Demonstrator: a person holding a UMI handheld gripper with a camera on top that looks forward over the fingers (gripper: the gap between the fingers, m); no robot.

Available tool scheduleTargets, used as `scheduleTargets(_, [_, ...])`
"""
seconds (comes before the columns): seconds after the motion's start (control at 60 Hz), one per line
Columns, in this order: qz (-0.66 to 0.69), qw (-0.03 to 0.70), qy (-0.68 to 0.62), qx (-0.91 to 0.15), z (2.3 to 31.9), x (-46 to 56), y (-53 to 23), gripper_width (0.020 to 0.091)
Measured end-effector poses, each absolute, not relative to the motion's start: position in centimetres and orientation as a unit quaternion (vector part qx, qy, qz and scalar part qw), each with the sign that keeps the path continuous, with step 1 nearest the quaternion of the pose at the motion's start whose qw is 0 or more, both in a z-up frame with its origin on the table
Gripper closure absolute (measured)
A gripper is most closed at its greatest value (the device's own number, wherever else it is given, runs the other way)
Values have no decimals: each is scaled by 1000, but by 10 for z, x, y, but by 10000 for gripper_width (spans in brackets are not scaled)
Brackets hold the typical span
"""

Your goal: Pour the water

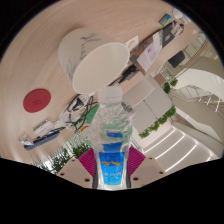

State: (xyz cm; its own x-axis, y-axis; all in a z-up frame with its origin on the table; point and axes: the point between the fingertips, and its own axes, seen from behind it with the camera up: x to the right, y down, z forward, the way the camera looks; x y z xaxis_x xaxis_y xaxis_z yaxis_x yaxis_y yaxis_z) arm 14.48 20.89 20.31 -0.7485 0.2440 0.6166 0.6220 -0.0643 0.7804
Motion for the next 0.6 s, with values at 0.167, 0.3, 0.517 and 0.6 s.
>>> scheduleTargets(0.167, [-638,173,-659,-360,205,139,203,737])
scheduleTargets(0.3, [-566,331,-536,-531,239,132,212,735])
scheduleTargets(0.517, [-194,629,-113,-745,273,150,187,722])
scheduleTargets(0.6, [-111,639,-53,-760,239,169,183,723])
